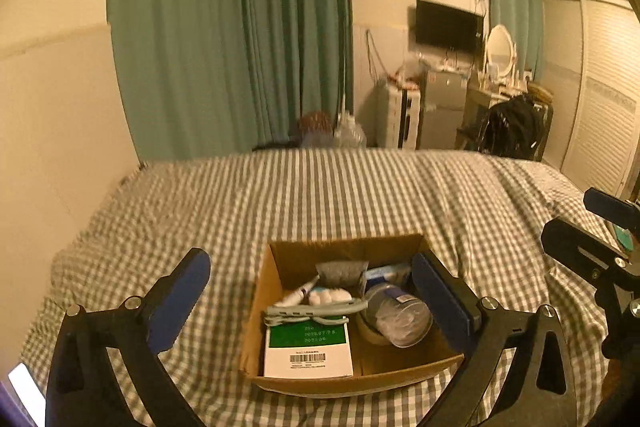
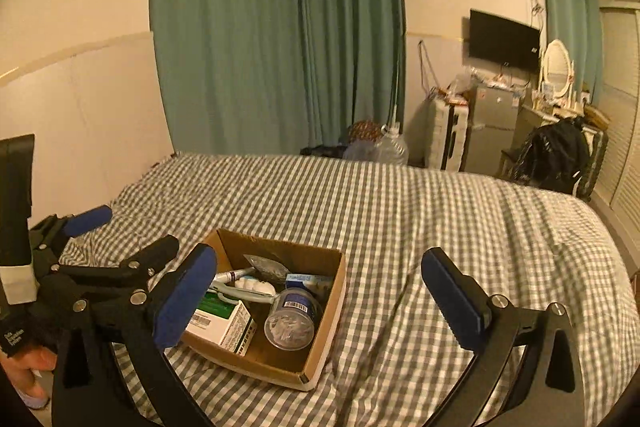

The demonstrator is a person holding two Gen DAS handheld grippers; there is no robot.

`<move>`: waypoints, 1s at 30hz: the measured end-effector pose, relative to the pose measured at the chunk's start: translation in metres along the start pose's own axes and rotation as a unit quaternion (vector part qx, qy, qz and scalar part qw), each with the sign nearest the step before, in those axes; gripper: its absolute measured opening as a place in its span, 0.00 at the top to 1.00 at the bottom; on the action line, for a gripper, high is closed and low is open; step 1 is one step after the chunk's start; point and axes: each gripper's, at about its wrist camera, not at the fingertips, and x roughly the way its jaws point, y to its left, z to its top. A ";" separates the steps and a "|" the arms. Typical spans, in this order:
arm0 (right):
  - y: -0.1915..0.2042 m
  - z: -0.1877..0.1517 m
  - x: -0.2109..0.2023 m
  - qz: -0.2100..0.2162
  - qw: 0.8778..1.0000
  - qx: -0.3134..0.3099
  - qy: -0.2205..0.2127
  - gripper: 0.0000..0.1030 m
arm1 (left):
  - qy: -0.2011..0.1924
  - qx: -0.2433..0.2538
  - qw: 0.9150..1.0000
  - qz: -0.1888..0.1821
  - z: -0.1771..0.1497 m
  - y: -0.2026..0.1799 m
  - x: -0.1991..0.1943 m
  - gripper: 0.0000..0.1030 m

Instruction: Organize objects

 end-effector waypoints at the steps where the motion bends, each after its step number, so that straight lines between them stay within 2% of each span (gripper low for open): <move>1: 0.001 0.001 -0.009 -0.002 1.000 0.000 -0.006 0.00 | -0.010 0.004 1.000 0.001 0.002 -0.001 -0.008 0.00; 6: 0.009 -0.002 -0.046 -0.012 0.999 0.006 -0.037 0.00 | -0.066 0.014 0.998 0.012 0.005 -0.002 -0.048 0.00; 13: 0.009 -0.017 -0.085 -0.032 0.996 0.018 -0.080 0.00 | -0.139 0.013 0.990 0.001 -0.004 -0.007 -0.094 0.00; 17: 0.007 -0.027 -0.097 -0.041 0.994 0.025 -0.093 0.00 | -0.139 0.012 0.990 -0.011 -0.018 -0.008 -0.101 0.00; 21: 0.005 -0.043 -0.106 -0.049 0.992 0.034 -0.108 0.00 | -0.126 -0.018 0.992 -0.021 -0.033 -0.003 -0.101 0.00; 28: 0.006 -0.072 -0.099 -0.062 0.992 0.038 -0.105 0.00 | -0.125 -0.036 0.991 -0.001 -0.063 0.000 -0.102 0.00; 30: 0.007 -0.079 -0.094 -0.052 0.993 0.038 -0.096 0.00 | -0.127 -0.037 0.991 -0.003 -0.074 -0.001 -0.102 0.00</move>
